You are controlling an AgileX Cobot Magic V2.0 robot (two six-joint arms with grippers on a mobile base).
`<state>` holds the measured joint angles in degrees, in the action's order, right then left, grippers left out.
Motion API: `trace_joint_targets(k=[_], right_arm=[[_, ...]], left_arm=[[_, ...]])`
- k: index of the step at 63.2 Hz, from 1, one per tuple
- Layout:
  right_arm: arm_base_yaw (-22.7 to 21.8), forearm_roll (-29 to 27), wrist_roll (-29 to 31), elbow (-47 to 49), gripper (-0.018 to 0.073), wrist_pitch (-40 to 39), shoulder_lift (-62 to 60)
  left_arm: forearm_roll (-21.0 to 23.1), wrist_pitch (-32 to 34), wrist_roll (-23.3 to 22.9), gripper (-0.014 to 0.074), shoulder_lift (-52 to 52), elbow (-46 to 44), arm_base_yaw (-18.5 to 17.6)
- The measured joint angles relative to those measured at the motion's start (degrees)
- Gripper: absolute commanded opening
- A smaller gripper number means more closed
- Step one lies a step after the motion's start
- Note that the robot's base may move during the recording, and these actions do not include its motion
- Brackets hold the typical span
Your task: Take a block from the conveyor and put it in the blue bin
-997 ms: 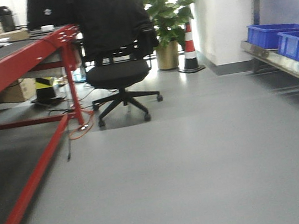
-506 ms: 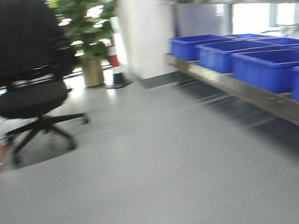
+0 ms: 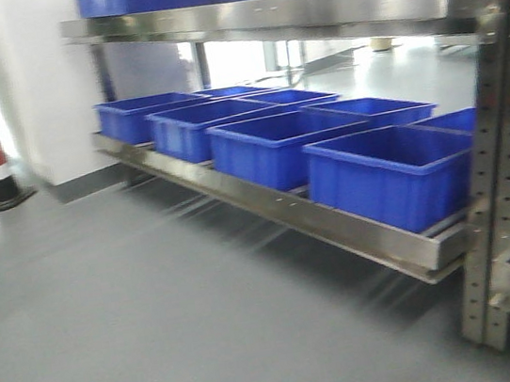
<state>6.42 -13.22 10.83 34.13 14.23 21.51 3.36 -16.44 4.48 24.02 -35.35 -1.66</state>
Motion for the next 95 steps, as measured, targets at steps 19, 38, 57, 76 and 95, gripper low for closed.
trace_joint_targets(k=[19, 38, 57, 76, 95], right_arm=[[0.0, 0.0, 0.0, 0.0, -0.0154, 0.0, 0.0], [0.0, 0.0, 0.0, 0.0, -0.0154, 0.0, 0.0], [0.0, 0.0, 0.0, 0.0, -0.0154, 0.0, 0.0], [0.0, 0.0, 0.0, 0.0, -0.0154, 0.0, 0.0], [0.0, 0.0, 0.1, 0.0, -0.0154, 0.0, 0.0]], left_arm=[[0.0, 0.0, 0.0, -0.0111, 0.0, 0.0, 0.0], [0.0, 0.0, 0.0, -0.0111, 0.0, 0.0, 0.0], [0.0, 0.0, 0.0, -0.0111, 0.0, 0.0, 0.0], [0.0, 0.0, 0.0, -0.0111, 0.0, 0.0, 0.0], [0.0, 0.0, 0.0, -0.0111, 0.0, 0.0, 0.0]])
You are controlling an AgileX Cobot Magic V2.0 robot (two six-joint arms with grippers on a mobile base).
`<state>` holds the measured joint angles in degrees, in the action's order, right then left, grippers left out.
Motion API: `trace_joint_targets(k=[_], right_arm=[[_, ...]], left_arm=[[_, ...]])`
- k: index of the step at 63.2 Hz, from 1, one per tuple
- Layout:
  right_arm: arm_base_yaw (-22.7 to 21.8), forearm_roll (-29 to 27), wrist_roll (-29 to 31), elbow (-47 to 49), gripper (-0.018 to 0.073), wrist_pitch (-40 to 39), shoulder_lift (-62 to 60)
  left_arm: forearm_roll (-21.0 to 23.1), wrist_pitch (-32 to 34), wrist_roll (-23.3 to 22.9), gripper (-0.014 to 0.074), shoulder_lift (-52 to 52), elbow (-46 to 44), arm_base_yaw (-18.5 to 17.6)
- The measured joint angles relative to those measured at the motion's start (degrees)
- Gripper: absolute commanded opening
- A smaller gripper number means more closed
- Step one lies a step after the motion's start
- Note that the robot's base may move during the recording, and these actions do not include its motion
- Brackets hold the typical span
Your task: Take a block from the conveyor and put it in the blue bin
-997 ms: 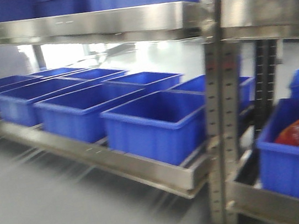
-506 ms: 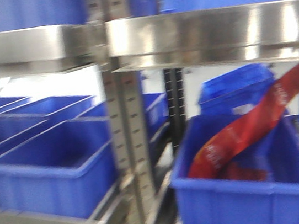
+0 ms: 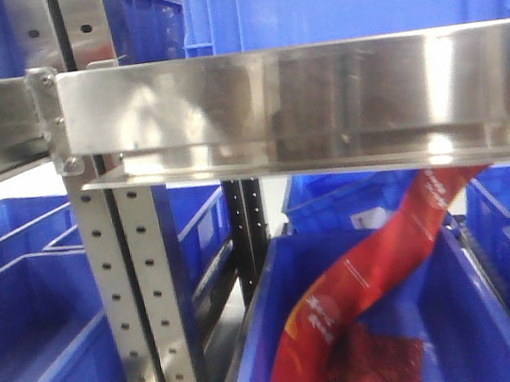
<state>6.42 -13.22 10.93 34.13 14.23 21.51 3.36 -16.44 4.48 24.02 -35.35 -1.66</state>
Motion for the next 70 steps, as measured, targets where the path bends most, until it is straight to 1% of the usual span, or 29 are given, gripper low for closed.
trace_joint_targets(k=[70], right_arm=[[0.0, 0.0, -0.1, 0.0, -0.0154, 0.0, 0.0]], left_arm=[[0.0, 0.0, 0.0, -0.0111, 0.0, 0.0, 0.0]])
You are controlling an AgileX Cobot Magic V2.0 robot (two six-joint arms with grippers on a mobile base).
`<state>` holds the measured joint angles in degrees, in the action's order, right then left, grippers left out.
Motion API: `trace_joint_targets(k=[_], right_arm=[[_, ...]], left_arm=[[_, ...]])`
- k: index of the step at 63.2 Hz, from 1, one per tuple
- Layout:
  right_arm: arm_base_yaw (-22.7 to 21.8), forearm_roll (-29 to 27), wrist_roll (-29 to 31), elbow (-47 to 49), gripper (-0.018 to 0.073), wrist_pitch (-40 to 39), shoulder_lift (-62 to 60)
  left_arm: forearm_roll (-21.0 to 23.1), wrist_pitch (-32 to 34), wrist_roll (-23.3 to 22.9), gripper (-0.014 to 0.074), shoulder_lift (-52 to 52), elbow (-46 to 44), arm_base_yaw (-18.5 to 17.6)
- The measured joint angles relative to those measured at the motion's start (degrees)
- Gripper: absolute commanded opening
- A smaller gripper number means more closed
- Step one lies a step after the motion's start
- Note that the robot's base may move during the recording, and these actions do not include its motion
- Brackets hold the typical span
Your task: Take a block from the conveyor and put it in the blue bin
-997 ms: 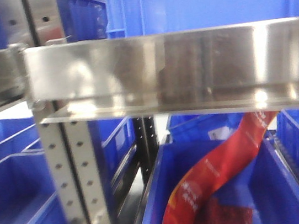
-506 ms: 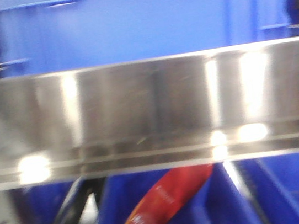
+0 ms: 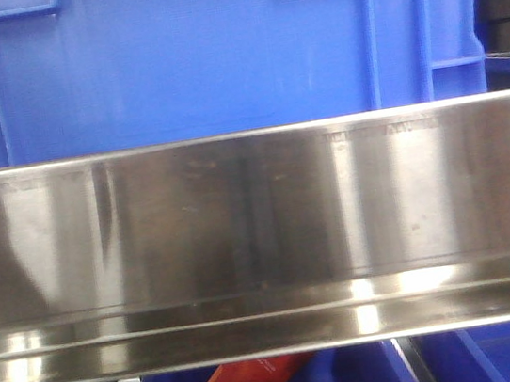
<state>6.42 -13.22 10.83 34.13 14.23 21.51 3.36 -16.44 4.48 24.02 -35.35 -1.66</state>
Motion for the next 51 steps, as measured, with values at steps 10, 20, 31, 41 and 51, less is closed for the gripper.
trace_joint_targets(k=[10, 20, 31, 41, 51], right_arm=[[0.0, 0.0, 0.0, 0.0, -0.0154, 0.0, 0.0], [0.0, 0.0, 0.0, 0.0, -0.0154, 0.0, 0.0], [0.0, 0.0, 0.0, 0.0, -0.0154, 0.0, 0.0], [0.0, 0.0, 0.0, 0.0, -0.0154, 0.0, 0.0], [0.0, 0.0, 0.0, 0.0, -0.0154, 0.0, 0.0]], left_arm=[[0.0, 0.0, 0.0, -0.0111, 0.0, 0.0, 0.0], [0.0, 0.0, 0.0, -0.0111, 0.0, 0.0, 0.0], [0.0, 0.0, 0.0, -0.0111, 0.0, 0.0, 0.0], [0.0, 0.0, 0.0, -0.0111, 0.0, 0.0, 0.0], [0.0, 0.0, 0.0, -0.0111, 0.0, 0.1, 0.0]])
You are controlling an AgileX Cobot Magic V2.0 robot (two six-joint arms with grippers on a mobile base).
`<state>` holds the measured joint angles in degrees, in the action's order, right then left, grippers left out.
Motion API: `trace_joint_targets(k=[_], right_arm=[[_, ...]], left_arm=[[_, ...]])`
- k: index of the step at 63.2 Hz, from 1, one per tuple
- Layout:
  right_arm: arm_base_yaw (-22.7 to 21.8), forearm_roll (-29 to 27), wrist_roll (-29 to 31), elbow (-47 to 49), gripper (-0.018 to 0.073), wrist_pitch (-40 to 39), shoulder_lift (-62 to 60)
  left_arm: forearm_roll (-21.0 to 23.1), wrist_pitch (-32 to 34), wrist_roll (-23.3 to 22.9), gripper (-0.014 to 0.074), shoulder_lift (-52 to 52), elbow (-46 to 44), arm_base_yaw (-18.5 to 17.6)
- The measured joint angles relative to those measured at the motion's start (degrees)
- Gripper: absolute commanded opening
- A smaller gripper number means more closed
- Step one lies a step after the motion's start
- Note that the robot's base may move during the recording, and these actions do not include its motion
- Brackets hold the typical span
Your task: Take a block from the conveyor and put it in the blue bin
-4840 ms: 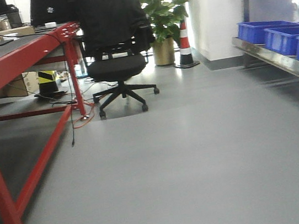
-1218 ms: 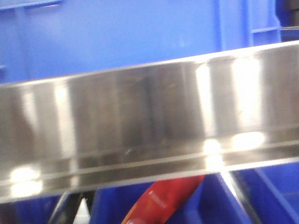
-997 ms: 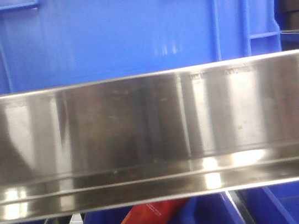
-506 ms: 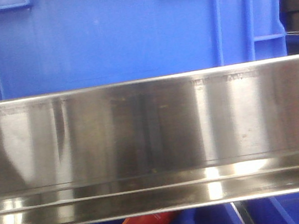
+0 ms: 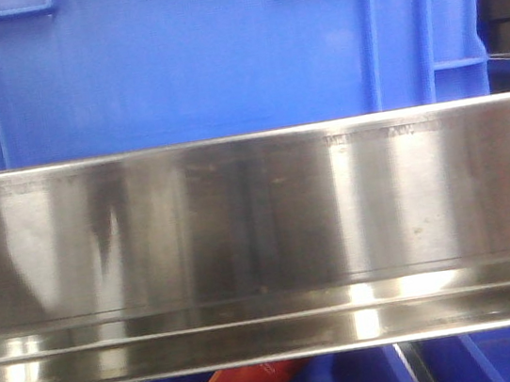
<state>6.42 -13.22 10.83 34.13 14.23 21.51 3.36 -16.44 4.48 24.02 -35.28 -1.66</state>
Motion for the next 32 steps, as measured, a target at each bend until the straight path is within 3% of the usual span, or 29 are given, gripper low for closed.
trace_joint_targets(k=[11, 19, 32], right_arm=[[0.0, -1.0, 0.0, 0.0, -0.0154, 0.7, 0.0], [0.0, -4.6, 0.1, 1.2, -0.0154, 2.8, 0.6], [0.0, -6.4, 0.1, 7.1, -0.0154, 6.6, 7.3]], left_arm=[[0.3, 0.1, 0.0, -0.0111, 0.0, 0.2, 0.0], [4.9, 1.2, 0.0, -0.0111, 1.2, -0.9, -0.6], [7.0, -1.2, 1.1, -0.0111, 9.3, -8.4, -7.5]])
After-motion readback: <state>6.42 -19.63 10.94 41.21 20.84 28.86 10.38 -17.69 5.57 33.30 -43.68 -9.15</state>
